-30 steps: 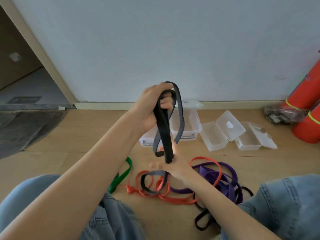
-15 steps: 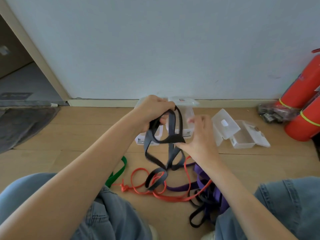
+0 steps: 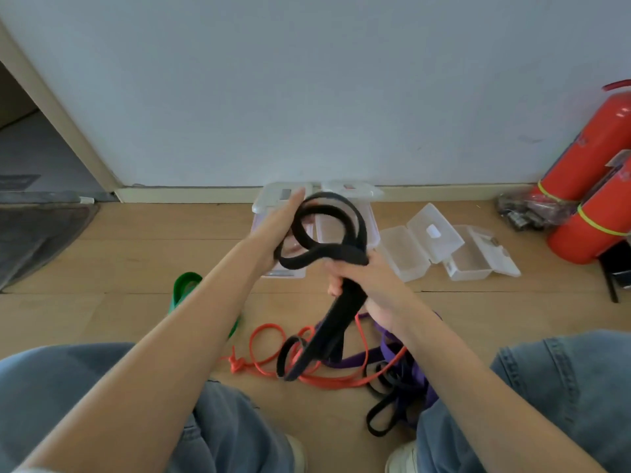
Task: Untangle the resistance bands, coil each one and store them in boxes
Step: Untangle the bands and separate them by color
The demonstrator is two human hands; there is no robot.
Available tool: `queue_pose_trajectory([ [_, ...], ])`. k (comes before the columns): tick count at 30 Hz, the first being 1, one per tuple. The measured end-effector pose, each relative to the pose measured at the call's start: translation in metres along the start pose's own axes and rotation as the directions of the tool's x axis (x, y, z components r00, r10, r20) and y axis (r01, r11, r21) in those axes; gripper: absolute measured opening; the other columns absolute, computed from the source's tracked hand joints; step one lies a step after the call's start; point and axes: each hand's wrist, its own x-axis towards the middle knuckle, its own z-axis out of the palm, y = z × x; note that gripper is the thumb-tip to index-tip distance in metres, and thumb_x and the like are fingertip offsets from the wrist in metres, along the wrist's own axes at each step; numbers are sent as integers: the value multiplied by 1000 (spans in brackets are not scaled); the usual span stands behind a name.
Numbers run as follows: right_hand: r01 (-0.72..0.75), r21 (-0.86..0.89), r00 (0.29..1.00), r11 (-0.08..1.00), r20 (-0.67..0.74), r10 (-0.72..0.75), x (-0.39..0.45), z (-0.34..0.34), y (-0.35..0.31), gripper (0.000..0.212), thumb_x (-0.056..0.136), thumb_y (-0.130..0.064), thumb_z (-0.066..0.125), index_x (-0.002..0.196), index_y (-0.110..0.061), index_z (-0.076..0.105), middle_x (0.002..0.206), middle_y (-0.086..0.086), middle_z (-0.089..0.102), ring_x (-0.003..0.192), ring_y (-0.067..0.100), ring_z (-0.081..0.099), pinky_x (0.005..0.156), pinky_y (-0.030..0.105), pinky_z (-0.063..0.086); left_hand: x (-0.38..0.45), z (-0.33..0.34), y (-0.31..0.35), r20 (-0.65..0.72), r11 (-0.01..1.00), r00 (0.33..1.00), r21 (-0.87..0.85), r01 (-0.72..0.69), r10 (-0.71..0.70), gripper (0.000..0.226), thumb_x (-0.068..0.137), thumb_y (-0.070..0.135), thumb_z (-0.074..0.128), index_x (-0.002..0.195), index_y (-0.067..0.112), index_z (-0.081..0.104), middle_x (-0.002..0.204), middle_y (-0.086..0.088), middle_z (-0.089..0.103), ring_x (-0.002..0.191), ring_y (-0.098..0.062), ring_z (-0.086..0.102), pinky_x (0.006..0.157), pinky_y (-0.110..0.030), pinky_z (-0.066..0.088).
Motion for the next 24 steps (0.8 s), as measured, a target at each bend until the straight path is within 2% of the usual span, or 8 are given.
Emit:
queue_pose_trajectory([
  [3, 43, 25, 988, 999, -152, -39, 11, -11, -13, 29, 84, -15, 65, 57, -11, 55, 50, 2, 51, 50, 15, 51, 69, 30, 48, 1, 10, -64, 321, 952, 932, -195, 237, -166, 65, 89, 68, 20, 116, 24, 58, 125, -6, 58, 121, -29, 48, 109, -51, 28],
  [6, 49, 17, 971, 999, -235, -44, 25, -25, -32, 30, 84, -9, 64, 56, -8, 54, 45, 2, 52, 43, 16, 49, 57, 28, 49, 0, 48, -103, 482, 927, 855, -195, 320, -194, 75, 91, 64, 11, 117, 12, 57, 113, -11, 64, 109, -27, 57, 102, -44, 37],
  [9, -46, 80, 934, 996, -351, 72, 35, -74, -56, 19, 85, -6, 63, 68, -9, 54, 46, -2, 50, 38, 12, 44, 49, 25, 45, 7, 65, -119, 507, 972, 831, 168, 165, -229, 65, 93, 59, 18, 107, 12, 62, 88, -8, 70, 79, -23, 62, 84, -38, 44],
  [12, -244, 76, 897, 967, -361, 255, 34, -138, -77, 11, 89, -9, 58, 80, -11, 51, 47, -5, 45, 38, 9, 40, 45, 19, 43, 23, 63, -123, 615, 962, 754, 260, 86, -233, 58, 90, 56, 43, 124, 10, 54, 112, -18, 64, 98, -36, 59, 91, -50, 41],
  [15, -467, -38, 851, 883, -289, 438, 30, -183, -83, 6, 90, -10, 55, 94, -6, 55, 49, -5, 44, 39, 7, 39, 43, 18, 42, 36, 80, -113, 698, 952, 674, 307, 24, -242, 58, 85, 20, 66, 135, 21, 37, 126, 4, 59, 108, -15, 60, 87, -34, 50],
  [18, -658, -226, 752, 718, -148, 643, 29, -209, -80, 4, 89, -10, 56, 89, -6, 56, 59, 1, 50, 41, 7, 41, 45, 19, 43, 60, 102, -101, 651, 924, 733, 374, -85, -196, 71, 80, 0, 66, 136, 24, 31, 119, 8, 56, 97, -4, 59, 71, -16, 50],
  [20, -694, -291, 708, 659, -105, 699, 30, -225, -74, 7, 89, -13, 58, 85, -9, 54, 67, 4, 53, 40, 7, 41, 46, 19, 44, 84, 109, -88, 576, 908, 792, 413, -69, -202, 74, 77, -1, 68, 135, 27, 32, 115, 3, 52, 99, -6, 55, 79, -20, 50],
  [24, -665, -316, 738, 676, -146, 658, 18, -270, -53, 36, 81, -31, 65, 113, -14, 59, 71, 3, 55, 39, 7, 39, 48, 21, 41, 119, 128, -74, 612, 637, 702, 713, -292, -363, 13, 89, 28, 61, 98, 36, 61, 106, 8, 62, 96, 3, 56, 84, -9, 39],
])
